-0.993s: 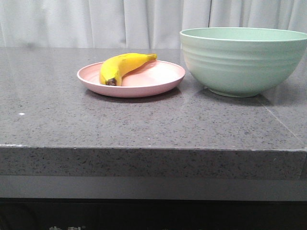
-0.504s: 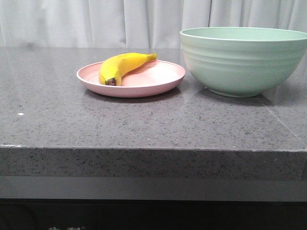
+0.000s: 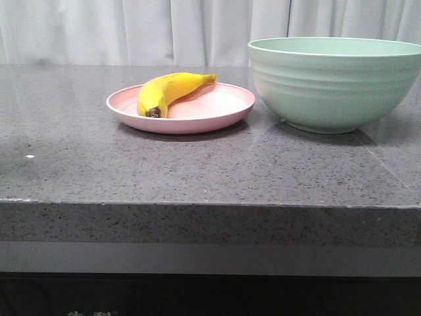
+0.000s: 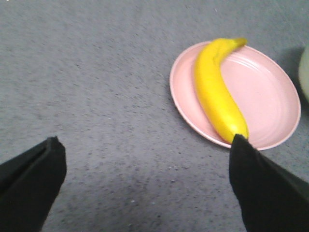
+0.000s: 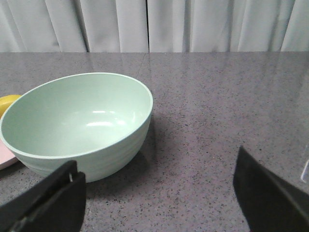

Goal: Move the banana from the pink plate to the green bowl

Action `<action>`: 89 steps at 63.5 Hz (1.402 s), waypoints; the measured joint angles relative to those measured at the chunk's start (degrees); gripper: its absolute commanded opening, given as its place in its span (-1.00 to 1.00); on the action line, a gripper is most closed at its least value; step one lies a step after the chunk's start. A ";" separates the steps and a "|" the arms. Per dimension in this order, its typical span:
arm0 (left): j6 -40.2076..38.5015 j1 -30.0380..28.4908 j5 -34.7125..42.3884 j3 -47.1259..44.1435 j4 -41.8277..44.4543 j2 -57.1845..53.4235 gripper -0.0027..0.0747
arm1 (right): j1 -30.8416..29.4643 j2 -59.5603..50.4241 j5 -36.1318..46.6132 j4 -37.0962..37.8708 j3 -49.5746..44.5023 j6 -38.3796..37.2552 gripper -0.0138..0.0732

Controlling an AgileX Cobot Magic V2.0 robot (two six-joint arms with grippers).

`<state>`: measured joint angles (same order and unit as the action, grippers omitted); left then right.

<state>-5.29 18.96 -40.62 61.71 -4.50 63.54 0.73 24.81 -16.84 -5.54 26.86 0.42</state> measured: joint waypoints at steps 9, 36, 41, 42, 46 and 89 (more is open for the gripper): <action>-4.62 5.84 -5.32 10.29 2.35 13.07 0.81 | 0.00 0.00 0.00 0.00 0.00 0.00 0.77; -9.68 11.72 -10.20 29.97 2.77 38.23 0.73 | 0.00 0.00 0.00 0.00 0.00 0.00 0.77; -10.11 11.72 -10.69 32.09 2.88 40.84 0.66 | 0.00 0.00 0.00 0.00 0.00 0.00 0.77; -10.11 11.72 -10.69 32.42 2.96 41.23 0.65 | 0.00 0.00 0.00 0.00 0.00 0.00 0.77; -10.24 11.72 -10.83 33.63 3.00 42.87 0.58 | 0.00 0.00 0.00 0.00 0.00 0.00 0.77; -10.45 11.72 -12.53 34.58 5.02 47.95 -0.37 | 0.00 0.00 0.00 0.00 0.00 0.00 0.77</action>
<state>-15.74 30.68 -53.15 96.28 0.52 111.49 0.73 24.81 -16.84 -5.54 26.86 0.42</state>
